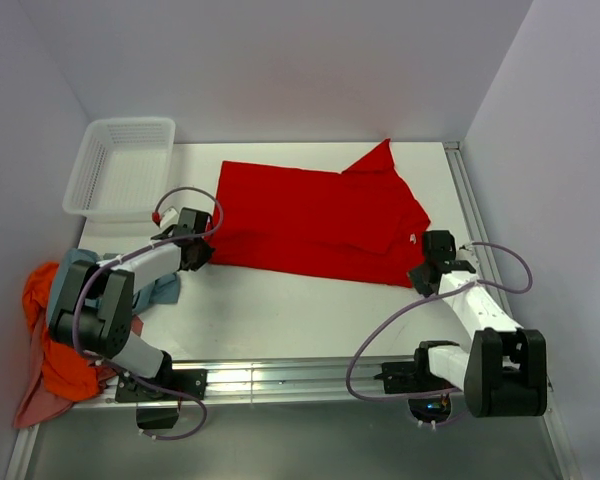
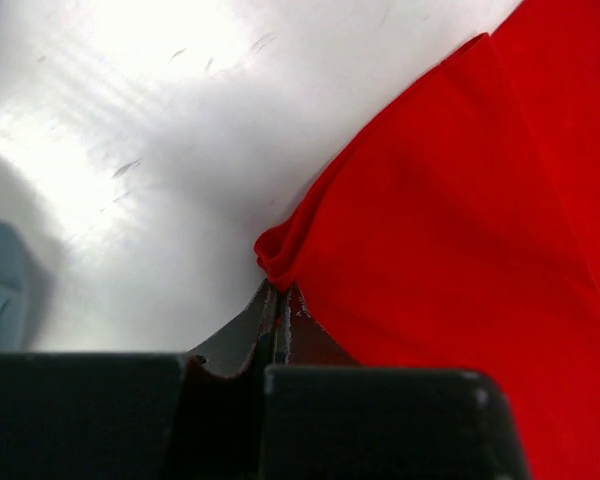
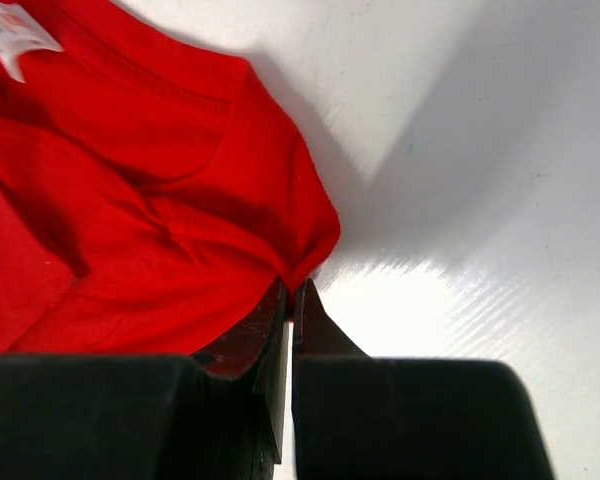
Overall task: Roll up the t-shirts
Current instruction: Fold the tshirt
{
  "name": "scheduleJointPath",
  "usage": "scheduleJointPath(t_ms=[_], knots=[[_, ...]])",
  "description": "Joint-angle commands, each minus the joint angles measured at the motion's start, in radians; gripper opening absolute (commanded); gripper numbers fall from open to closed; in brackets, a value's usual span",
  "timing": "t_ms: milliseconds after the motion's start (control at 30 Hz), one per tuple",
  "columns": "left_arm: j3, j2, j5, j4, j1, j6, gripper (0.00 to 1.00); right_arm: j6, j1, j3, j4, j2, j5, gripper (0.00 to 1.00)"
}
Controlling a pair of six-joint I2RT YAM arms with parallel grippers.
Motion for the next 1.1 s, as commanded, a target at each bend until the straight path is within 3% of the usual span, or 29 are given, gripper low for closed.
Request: scheduleJointPath(t_ms=[0, 200, 267, 333, 367, 533, 667, 767, 900, 1067], knots=[[-0.036, -0.077, -0.025, -0.027, 0.001, -0.001, 0.00, -0.027, -0.012, -0.011, -0.045, -0.058, 0.032, 0.00], [-0.067, -0.133, -0.030, -0.045, 0.001, -0.003, 0.00, -0.052, -0.012, -0.018, -0.083, -0.108, 0.031, 0.02], [-0.071, -0.137, -0.025, -0.044, -0.001, 0.000, 0.00, -0.052, -0.012, -0.022, -0.091, -0.122, 0.005, 0.12], [-0.076, -0.143, -0.019, -0.044, -0.001, 0.000, 0.00, -0.053, -0.013, -0.023, -0.096, -0.133, -0.001, 0.31], [-0.080, -0.145, -0.016, -0.042, -0.001, 0.002, 0.00, -0.061, -0.012, -0.023, -0.093, -0.138, -0.007, 0.33], [-0.103, -0.156, -0.005, -0.024, -0.002, 0.005, 0.00, -0.136, -0.012, 0.011, -0.086, -0.210, -0.027, 0.35], [-0.110, -0.144, -0.018, -0.013, -0.005, 0.010, 0.00, -0.254, -0.010, 0.041, -0.010, -0.234, -0.176, 0.38], [-0.107, -0.131, -0.016, -0.005, -0.008, 0.010, 0.00, -0.293, -0.009, 0.073, 0.038, -0.201, -0.214, 0.40], [-0.113, -0.137, -0.013, 0.005, -0.016, 0.011, 0.00, -0.291, -0.009, 0.063, 0.176, -0.104, -0.378, 0.40], [-0.119, -0.145, -0.015, 0.008, -0.025, 0.017, 0.00, -0.274, -0.009, 0.060, 0.301, -0.004, -0.431, 0.40]])
